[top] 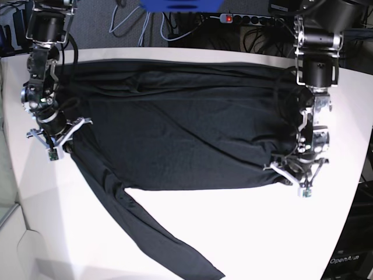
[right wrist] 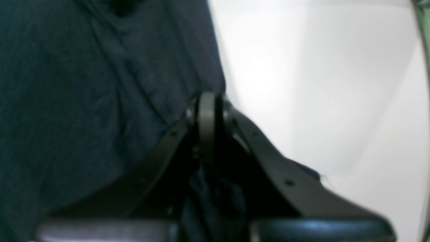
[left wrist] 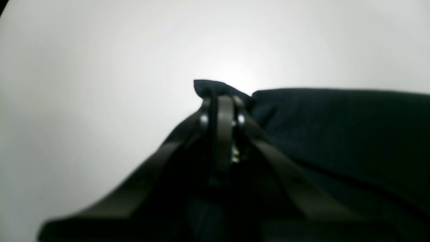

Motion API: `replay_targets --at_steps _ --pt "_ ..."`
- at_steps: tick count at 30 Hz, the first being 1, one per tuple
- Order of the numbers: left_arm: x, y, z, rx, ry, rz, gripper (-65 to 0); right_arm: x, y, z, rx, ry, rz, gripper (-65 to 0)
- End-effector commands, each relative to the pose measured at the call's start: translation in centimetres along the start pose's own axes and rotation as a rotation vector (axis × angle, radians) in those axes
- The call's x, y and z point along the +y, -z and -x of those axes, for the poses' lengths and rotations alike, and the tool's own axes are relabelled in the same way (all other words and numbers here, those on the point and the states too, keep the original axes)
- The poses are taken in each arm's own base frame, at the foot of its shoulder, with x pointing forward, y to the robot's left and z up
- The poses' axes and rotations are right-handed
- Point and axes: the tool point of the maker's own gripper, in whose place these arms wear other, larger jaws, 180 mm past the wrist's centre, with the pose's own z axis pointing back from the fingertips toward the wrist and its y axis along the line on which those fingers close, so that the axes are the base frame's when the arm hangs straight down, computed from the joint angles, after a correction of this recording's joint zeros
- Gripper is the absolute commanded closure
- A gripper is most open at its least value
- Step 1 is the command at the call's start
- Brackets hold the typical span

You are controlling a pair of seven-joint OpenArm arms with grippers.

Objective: Fold the T-shirt properly
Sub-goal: 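Grasp the shirt's side edges with both grippers, then fold the held side edges over the shirt body with both grippers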

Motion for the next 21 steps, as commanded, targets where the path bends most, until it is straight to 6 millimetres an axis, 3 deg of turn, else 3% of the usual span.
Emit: replay_targets --at_steps 1,12,21 --pt "0.7 -0.6 -3.6 -0.097 -0.005 -0.011 0.0 -0.5 -0.2 -3.0 -0.09 -0.011 0.005 -0.2" --pt "0.4 -3.9 -3.6 -0.144 0.017 -0.001 0.0 0.4 -3.3 -5.1 -0.167 -0.078 0.013 -0.2" --pt "2.7 -6.6 -3.7 -0.147 -0.015 -0.042 0.0 1.2 -5.3 -4.9 -0.181 -0.112 0.006 -0.2"
